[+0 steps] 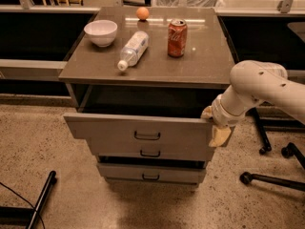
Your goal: Open top drawer
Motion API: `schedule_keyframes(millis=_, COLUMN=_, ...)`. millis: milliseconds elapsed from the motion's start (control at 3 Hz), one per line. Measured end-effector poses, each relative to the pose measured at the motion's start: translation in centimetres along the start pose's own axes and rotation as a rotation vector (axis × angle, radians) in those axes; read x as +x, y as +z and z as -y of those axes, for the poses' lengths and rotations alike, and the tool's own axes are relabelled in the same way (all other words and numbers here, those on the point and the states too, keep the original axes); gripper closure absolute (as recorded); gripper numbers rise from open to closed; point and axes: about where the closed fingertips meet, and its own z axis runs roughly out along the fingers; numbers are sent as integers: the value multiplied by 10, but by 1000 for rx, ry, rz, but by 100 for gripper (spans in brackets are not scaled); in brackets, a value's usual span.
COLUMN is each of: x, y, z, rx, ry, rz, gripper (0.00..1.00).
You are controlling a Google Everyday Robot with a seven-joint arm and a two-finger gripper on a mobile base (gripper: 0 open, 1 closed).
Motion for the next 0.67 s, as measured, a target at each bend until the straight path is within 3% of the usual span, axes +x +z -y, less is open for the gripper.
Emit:
schedule_keyframes(millis=333, x=0, y=0, z=0, rx=0, ry=0, rz=0, gripper=5)
schedule_keyframes(millis=667, x=0, y=0, z=0, rx=0, ry=0, rz=0, gripper=0)
